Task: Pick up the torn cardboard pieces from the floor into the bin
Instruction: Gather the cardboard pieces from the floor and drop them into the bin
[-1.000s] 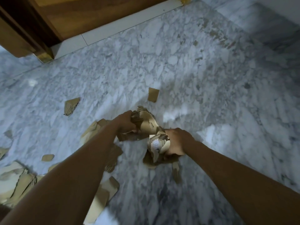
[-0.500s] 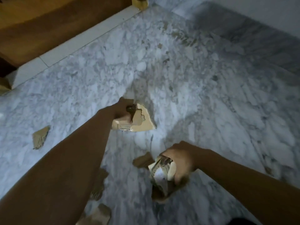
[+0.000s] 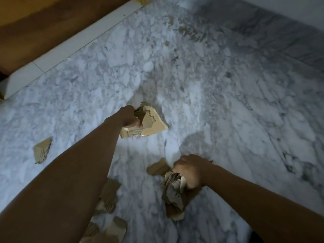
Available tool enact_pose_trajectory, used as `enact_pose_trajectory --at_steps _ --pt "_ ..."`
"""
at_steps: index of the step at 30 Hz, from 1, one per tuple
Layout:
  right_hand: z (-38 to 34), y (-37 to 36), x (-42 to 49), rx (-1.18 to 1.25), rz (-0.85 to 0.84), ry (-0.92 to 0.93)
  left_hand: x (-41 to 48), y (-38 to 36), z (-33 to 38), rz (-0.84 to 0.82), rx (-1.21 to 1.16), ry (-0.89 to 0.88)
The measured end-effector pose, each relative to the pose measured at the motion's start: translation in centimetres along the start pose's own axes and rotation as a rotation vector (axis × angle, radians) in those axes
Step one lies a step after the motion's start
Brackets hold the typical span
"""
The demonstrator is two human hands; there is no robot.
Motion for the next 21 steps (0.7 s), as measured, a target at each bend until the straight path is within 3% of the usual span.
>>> enact_pose_trajectory --at_steps 4,9,15,21 --pt "-0.3 -0.5 -0.6 -0.046 0.040 -0.053 -1.7 -0.6 -0.7 -0.006 -0.213 -0.067" --pt "0.5 -0.1 -1.9 0.090 0.015 -0.139 -4.2 -0.4 -2.8 0.028 -0.299 -0.091" --pt "-0.8 3.1 -0.7 0.176 0.106 -0.149 -6.3 2.2 -4.4 -0.051 -0.102 -0.064" --pt "-3.0 1.6 2.6 0.034 0.212 -0.034 -5.2 0.7 -2.1 -0.063 -0.045 -0.148"
Point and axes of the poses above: each hand's wrist, its own x-axis towards the middle knuckle, its own y-axis out of the back of the hand, z = x × y, the point moved 1 cm from there along x, towards the middle knuckle, and after that the axes turned 2 degrees about x, right-handed, at the moved point
